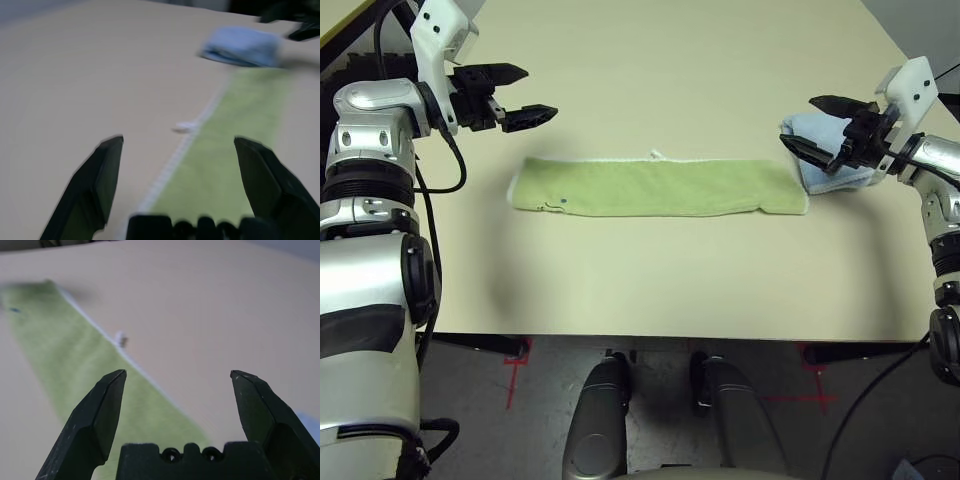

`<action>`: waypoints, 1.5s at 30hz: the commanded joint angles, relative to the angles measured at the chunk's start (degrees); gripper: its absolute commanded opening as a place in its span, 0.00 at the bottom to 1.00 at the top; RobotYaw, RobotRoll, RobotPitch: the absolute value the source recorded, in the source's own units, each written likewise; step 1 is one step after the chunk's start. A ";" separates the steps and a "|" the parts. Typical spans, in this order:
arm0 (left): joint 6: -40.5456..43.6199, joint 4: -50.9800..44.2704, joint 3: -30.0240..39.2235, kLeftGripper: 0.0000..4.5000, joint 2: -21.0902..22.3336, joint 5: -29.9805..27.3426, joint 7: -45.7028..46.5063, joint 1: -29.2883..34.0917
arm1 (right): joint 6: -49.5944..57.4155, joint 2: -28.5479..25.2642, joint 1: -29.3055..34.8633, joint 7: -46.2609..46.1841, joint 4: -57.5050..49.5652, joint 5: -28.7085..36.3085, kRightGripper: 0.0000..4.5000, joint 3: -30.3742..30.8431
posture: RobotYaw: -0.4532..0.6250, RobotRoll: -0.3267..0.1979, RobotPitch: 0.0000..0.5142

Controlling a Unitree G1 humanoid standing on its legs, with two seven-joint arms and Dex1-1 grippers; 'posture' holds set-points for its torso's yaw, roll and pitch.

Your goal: Fold the towel and set it aside.

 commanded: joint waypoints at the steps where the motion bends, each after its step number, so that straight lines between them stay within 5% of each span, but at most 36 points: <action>1: 3.88 -9.52 1.29 1.00 -1.14 -5.52 -2.65 6.21 | 10.60 -0.56 2.54 -2.08 -6.02 4.35 1.00 -2.28 | 0.49 0.62 0.42; 9: -9.94 -9.37 -1.64 1.00 -1.89 -2.58 -5.06 13.76 | 24.42 0.12 4.03 -8.66 -10.56 9.80 1.00 -6.03 | 0.47 0.62 0.43; 17: -18.21 -1.58 -5.48 1.00 -0.92 0.73 -9.66 12.81 | 42.85 -3.33 4.32 -13.89 -11.64 14.57 1.00 -8.80 | 0.46 0.62 0.45; 28: -17.52 6.15 -8.96 1.00 0.25 5.35 -10.56 7.82 | 69.14 -3.10 10.51 -27.79 -16.33 22.89 1.00 -27.31 | 0.45 0.62 0.45; 35: -17.09 7.31 -7.10 1.00 -1.99 4.11 -7.60 6.52 | 73.92 4.32 15.45 -34.34 -23.51 23.57 1.00 -33.30 | 0.44 0.62 0.46; 45: -16.48 5.57 -7.54 1.00 -2.29 4.26 -8.24 6.46 | 71.64 13.70 10.87 -43.13 -21.99 21.11 1.00 -33.00 | 0.46 0.62 0.45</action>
